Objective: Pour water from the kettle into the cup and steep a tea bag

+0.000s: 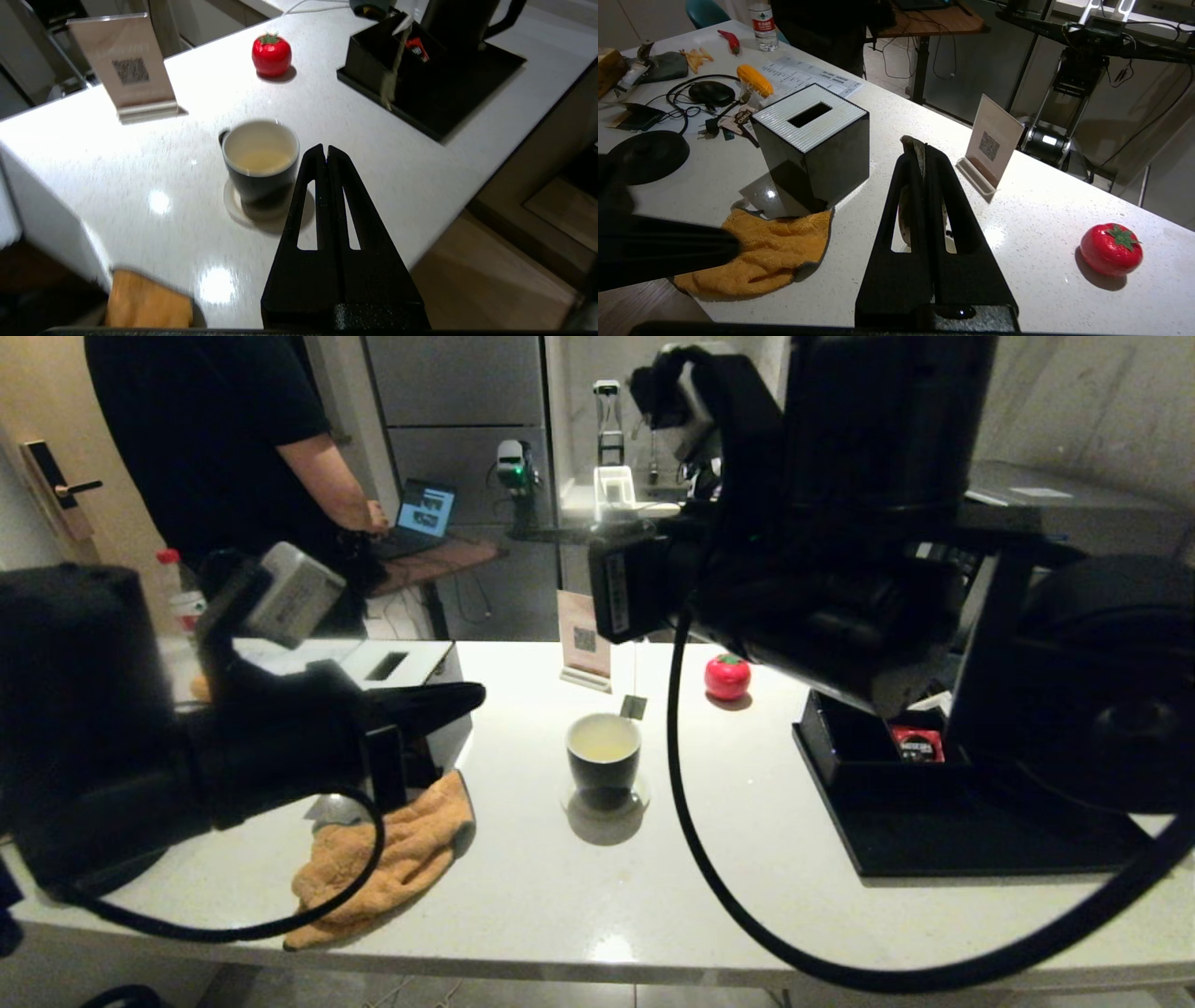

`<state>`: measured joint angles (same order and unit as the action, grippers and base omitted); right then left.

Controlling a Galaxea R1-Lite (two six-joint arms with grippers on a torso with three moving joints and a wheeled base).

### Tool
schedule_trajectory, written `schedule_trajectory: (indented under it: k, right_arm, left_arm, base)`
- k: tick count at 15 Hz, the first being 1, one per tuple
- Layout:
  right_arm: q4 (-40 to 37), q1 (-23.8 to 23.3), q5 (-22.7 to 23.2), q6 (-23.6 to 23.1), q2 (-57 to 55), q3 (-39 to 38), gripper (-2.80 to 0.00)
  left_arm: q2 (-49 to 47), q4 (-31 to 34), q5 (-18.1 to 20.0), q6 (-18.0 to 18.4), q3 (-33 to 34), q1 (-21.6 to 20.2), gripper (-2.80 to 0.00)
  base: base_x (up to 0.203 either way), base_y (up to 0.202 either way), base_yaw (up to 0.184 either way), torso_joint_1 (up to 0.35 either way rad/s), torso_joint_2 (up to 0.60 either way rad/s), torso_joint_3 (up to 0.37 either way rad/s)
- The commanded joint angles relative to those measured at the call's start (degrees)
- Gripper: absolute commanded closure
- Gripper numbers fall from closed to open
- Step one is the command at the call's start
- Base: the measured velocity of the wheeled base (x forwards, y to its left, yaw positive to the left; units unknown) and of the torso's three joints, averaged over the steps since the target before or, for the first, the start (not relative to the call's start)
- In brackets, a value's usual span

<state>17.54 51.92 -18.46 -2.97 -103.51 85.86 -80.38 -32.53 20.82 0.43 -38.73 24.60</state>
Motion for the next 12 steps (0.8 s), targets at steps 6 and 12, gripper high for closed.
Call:
schedule_trajectory:
  k: [6, 12]
  right_arm:
    - [2.8, -0.4, 0.2, 0.4, -3.3, 0.4, 0.0]
    - [2.9, -0.9, 0.2, 0.5, -4.2, 0.5, 0.0]
  left_arm:
    - [-12.0, -7.7, -0.6, -4.0, -3.3, 1.8, 0.0]
    - [-15.4, -11.7, -0.8, -5.1, -3.3, 3.3, -2.8]
  base:
    - [0.0, 0.0, 0.0, 0.0, 0.0, 0.0]
    - [0.0, 0.0, 0.0, 0.0, 0.0, 0.0]
